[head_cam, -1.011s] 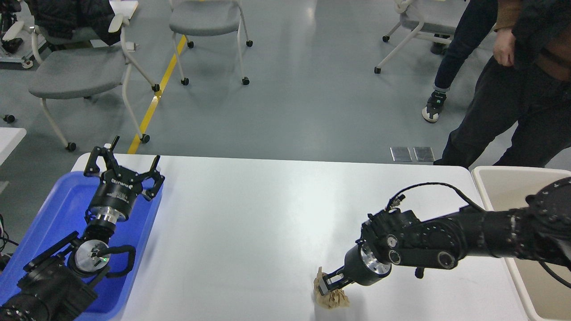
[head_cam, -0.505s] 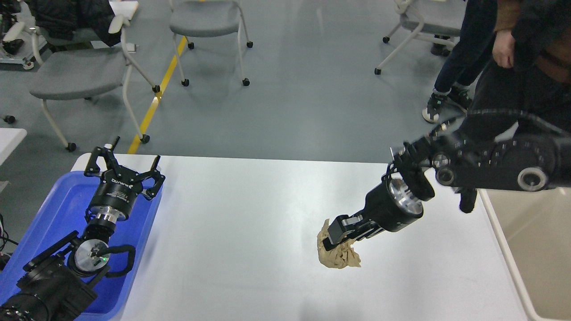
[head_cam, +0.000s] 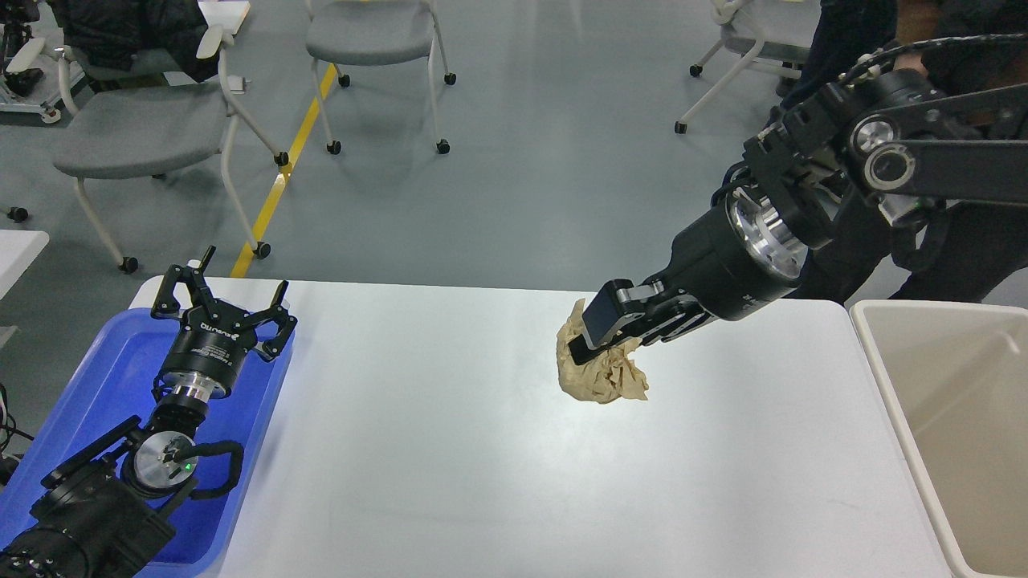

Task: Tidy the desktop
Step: 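Lift the paper and carry it toward the beige bin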

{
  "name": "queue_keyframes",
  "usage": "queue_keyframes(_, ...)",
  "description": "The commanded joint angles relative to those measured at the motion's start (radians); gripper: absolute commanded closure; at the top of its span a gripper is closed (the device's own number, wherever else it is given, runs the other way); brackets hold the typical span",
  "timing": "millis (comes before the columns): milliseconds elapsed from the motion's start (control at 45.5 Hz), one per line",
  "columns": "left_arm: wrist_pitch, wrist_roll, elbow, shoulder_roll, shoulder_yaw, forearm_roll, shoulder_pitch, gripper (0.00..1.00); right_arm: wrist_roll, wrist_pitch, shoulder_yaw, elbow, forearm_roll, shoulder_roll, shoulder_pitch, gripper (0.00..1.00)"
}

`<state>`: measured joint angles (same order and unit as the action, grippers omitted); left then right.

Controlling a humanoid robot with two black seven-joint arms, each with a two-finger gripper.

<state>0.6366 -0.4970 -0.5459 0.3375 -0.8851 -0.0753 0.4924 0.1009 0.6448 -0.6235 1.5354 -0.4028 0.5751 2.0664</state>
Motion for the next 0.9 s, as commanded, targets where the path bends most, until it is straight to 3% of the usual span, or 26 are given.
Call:
queue_keyframes(0, 0.002, 0.0, 0.0, 0.0, 0.0, 0.0, 0.0, 0.0, 0.0, -0.001, -0.051, -0.027, -0.01, 0.08, 0.014, 1.0)
queue_keyframes(286, 0.002, 0.0, 0.0, 0.0, 0.0, 0.0, 0.0, 0.0, 0.002, -0.043, 0.014, -0.207, -0.238, 0.25, -0.218, 1.0)
queue_keyframes(505, 0.002, 0.0, 0.0, 0.0, 0.0, 0.0, 0.0, 0.0, 0.003, -0.25, 0.108, -0.455, -0.312, 0.289, -0.511, 1.0)
queue_keyframes(725, 0.002, 0.0, 0.0, 0.0, 0.0, -0.001, 0.0, 0.0, 0.008, -0.425, 0.327, -0.813, -0.265, 0.201, -0.828, 1.0)
queue_keyframes(879, 0.002, 0.0, 0.0, 0.0, 0.0, 0.0, 0.0, 0.0, 0.003, -0.488, 0.565, -1.171, -0.174, 0.039, -1.001, 1.0)
